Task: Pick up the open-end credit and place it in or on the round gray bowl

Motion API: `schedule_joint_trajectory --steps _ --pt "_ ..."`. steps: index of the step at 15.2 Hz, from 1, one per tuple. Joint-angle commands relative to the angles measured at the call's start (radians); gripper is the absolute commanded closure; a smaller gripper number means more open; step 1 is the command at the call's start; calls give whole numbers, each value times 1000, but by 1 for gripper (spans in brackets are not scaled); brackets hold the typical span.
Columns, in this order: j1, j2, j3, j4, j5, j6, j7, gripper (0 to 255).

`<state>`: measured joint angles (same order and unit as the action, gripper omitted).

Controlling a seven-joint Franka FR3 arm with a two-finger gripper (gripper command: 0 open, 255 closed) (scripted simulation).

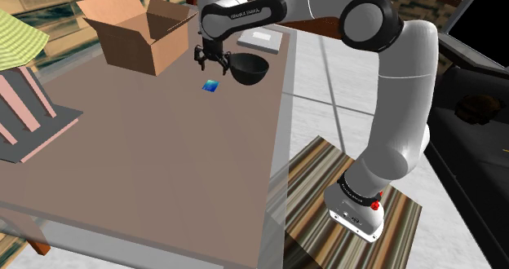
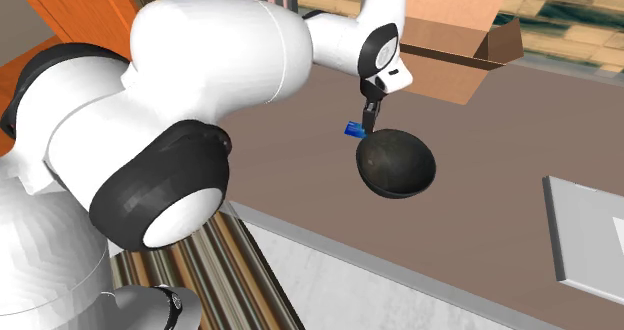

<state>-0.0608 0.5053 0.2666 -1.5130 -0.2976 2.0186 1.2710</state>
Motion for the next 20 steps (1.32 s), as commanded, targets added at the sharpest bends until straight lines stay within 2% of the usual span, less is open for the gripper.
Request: schedule_joint_trajectory --steps 1,8,15,16,20 --pt "4 29 -11 19 -8 10 21 0" --pt "-1 66 -18 -12 -24 76 31 0" --pt "-1 66 -19 -12 -24 76 31 0" --pt "-2 66 -19 -12 -24 76 30 255" --pt "-2 68 -19 -10 -24 76 29 255"
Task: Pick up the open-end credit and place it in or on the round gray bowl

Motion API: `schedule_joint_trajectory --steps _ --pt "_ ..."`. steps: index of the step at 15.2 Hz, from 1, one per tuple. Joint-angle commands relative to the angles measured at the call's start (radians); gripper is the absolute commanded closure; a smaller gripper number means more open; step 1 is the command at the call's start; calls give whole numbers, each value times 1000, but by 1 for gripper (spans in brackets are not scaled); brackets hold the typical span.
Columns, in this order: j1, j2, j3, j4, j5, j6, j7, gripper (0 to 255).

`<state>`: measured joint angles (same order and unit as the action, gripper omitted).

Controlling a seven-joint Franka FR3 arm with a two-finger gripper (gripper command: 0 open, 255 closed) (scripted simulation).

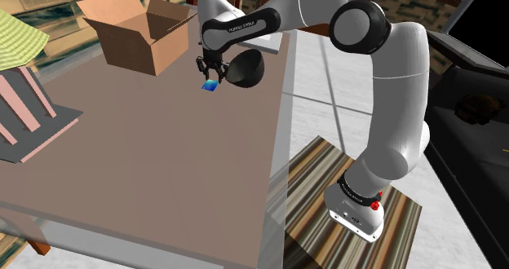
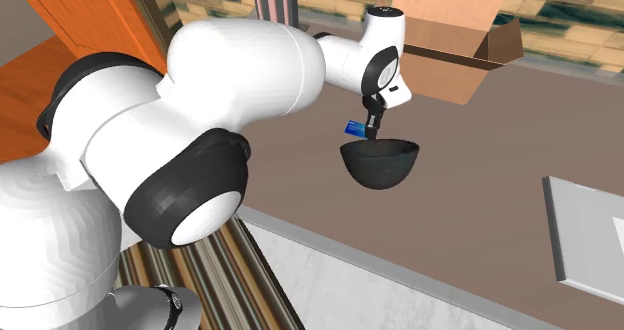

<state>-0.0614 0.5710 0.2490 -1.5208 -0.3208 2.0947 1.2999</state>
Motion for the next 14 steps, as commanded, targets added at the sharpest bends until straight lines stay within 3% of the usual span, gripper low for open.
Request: schedule_joint_trajectory --steps 1,5,14 --pt "-1 3 -2 0 -1 -1 0 255" --pt "0 0 -1 -4 0 0 2 255" --pt "-2 -43 9 50 20 -95 -22 255"
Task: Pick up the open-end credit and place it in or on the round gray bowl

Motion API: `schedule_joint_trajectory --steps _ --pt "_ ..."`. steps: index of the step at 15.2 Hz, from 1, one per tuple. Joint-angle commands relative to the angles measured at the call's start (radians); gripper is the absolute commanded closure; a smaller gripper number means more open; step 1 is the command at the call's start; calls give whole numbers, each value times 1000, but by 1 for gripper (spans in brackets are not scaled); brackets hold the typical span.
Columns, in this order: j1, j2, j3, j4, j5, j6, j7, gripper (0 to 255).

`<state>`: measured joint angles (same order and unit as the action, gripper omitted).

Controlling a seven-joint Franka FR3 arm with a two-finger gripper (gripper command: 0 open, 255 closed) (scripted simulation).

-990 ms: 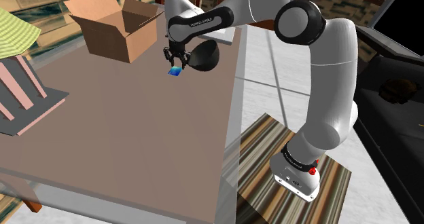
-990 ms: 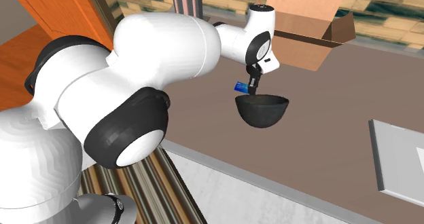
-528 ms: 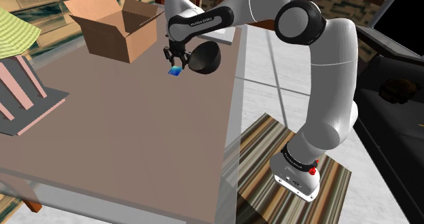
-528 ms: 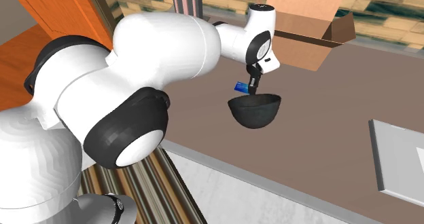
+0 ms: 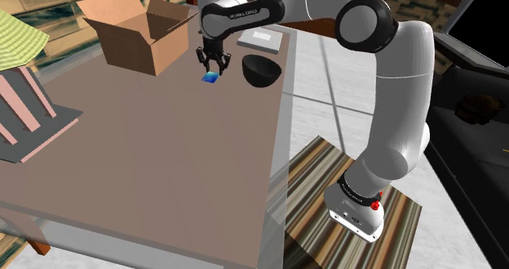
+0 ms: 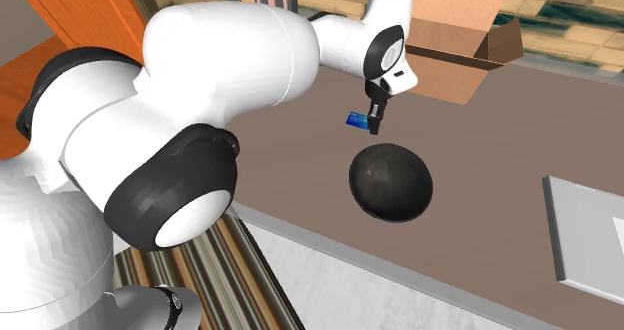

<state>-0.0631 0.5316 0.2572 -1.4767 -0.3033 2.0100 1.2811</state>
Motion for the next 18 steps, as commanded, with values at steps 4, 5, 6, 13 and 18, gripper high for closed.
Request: schedule_joint_trajectory --steps 4,5,6,13,18 --pt "0 -18 4 38 9 -55 -13 255" --pt "1 -21 5 47 11 -67 -15 255" --pt "1 -24 6 56 13 -78 -18 255" --pt "5 -38 10 129 22 -163 -34 255" --pt "10 -40 12 192 26 -227 -46 255"
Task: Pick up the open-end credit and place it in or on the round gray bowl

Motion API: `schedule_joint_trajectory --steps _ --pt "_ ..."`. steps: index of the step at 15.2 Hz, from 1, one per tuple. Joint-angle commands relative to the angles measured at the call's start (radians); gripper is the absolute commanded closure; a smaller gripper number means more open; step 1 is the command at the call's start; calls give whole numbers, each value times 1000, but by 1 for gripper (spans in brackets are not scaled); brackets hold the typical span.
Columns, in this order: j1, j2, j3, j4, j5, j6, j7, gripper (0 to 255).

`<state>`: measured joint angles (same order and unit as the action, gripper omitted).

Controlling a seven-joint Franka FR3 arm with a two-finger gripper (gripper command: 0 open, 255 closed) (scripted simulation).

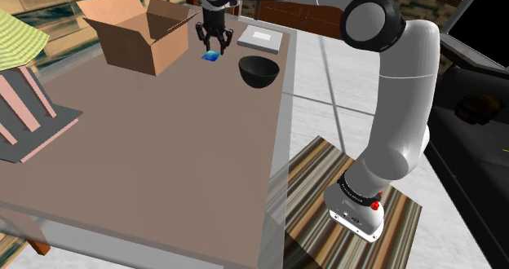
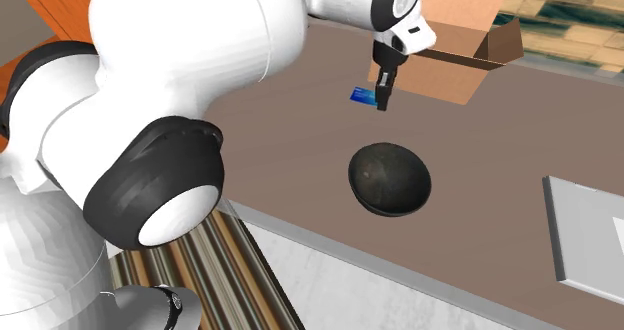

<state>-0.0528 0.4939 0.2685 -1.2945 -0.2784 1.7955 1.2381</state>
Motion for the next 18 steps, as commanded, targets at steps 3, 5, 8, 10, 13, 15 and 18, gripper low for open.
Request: schedule_joint_trajectory --steps 3,5,8,10,13,15,18 --pt "5 0 1 54 2 -54 -10 255" --pt "8 3 1 86 3 -82 -14 255" --pt "-32 -45 -4 21 17 -59 -50 255" --pt "-71 -89 -11 -39 30 -34 -88 255" --pt "-125 -144 -24 -113 50 -4 -147 255" --pt "-160 -176 -35 -154 62 13 -189 255" --pt "-208 -214 -54 -202 79 33 -253 255"
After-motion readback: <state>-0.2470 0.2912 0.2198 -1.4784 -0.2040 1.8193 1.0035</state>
